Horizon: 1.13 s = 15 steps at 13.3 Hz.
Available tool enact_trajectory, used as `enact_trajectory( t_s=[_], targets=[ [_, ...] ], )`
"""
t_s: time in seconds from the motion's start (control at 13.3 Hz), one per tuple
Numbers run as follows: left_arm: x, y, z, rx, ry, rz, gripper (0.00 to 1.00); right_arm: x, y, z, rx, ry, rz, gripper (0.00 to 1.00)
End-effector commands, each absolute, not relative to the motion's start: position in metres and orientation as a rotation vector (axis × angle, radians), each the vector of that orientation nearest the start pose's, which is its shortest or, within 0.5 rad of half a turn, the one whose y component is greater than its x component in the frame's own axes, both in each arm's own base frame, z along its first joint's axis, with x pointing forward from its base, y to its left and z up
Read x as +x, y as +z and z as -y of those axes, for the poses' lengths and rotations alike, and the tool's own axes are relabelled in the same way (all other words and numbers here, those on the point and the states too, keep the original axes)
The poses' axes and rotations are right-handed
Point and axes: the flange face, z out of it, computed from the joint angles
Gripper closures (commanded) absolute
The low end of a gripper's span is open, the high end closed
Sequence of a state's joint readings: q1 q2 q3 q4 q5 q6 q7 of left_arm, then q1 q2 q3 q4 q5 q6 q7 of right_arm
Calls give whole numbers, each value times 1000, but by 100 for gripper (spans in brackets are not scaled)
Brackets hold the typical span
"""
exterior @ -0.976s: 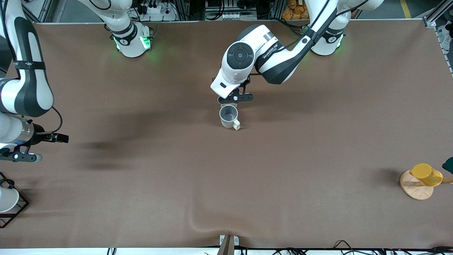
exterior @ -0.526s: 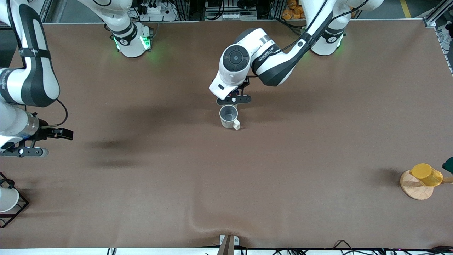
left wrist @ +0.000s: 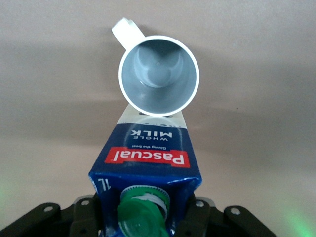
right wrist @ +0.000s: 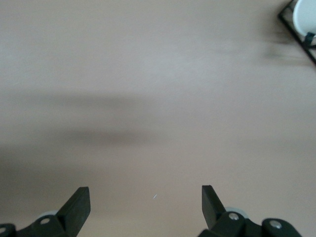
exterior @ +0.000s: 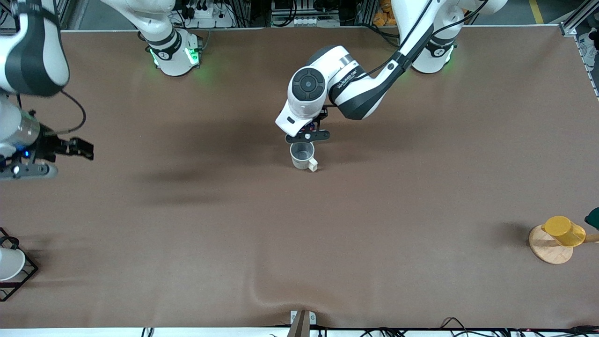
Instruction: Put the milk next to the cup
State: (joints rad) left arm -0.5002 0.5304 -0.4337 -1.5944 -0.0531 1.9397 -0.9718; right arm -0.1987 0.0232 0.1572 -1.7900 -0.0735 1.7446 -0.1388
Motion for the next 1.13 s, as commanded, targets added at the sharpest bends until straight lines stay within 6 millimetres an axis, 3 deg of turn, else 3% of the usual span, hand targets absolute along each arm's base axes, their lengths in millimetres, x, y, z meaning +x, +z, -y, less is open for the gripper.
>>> enact_trajectory(
  t_s=[0.0, 0.08, 0.3, 0.38, 0.6, 1.05],
  targets=[
    [423, 338, 523, -3129, 402, 191, 42, 526, 561, 23, -3079, 102, 381, 0],
    [424, 335, 523, -3123, 402, 196, 42, 518, 571, 24, -3062, 115, 439, 0],
    [420, 332, 526, -3117, 393, 182, 42, 509, 597, 33, -3072, 132, 401, 0],
    [421, 333, 526, -3121, 389, 183, 42, 509, 597, 37, -3089, 140, 316, 0],
    [422, 326, 527, -3127, 388, 186, 42, 504, 611, 31, -3118, 169, -159, 0],
    [423, 324, 527, -3122, 377, 175, 33, 507, 611, 18, -3105, 179, -32, 0]
  ],
)
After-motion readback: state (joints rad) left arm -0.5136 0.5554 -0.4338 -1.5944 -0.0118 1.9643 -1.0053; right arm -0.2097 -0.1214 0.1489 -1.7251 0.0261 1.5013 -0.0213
